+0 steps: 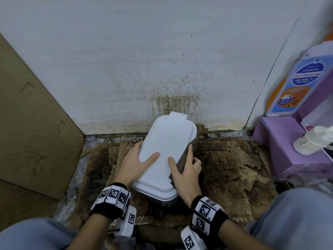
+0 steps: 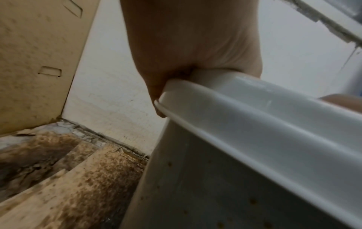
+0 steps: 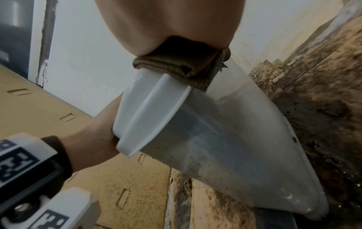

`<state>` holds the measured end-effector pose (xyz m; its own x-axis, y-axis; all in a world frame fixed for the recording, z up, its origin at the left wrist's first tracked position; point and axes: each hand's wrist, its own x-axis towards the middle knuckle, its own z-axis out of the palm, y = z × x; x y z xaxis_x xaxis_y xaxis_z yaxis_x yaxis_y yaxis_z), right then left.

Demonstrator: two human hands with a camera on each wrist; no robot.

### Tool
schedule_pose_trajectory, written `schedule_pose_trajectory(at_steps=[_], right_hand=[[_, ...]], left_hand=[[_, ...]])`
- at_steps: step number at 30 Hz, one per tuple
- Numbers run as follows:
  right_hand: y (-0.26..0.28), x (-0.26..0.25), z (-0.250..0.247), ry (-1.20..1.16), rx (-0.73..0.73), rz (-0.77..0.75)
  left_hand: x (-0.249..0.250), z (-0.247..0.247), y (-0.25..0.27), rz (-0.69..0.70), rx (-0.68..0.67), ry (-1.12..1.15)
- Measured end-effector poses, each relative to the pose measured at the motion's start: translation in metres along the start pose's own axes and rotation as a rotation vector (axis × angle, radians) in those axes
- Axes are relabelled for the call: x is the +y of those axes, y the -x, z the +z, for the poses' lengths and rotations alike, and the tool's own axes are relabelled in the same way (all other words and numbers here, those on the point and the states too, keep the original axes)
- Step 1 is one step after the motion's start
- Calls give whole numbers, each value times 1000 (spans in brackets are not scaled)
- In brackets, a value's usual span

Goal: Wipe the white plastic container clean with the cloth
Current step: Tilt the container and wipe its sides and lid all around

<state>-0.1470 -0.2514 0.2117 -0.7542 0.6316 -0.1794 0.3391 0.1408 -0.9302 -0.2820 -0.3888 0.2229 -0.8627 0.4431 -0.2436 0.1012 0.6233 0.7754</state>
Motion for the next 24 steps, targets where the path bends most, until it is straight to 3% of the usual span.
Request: schedule_pose_trajectory(at_steps=[9, 12, 16, 21, 24], right_hand=[[-54, -5, -13, -9, -9, -19], [-80, -7, -22, 15, -33, -19], [-106, -10, -32, 38, -58, -23], [-118, -13, -39, 68, -96, -36], [-121, -14, -41, 44, -107, -46]], left_hand=[[-3, -3, 0, -29, 46, -241], [1, -3, 5, -87, 99, -356], [14, 2, 23, -56, 214, -479], [7, 12, 42, -256, 218, -279], [2, 15, 54, -304, 230, -129]])
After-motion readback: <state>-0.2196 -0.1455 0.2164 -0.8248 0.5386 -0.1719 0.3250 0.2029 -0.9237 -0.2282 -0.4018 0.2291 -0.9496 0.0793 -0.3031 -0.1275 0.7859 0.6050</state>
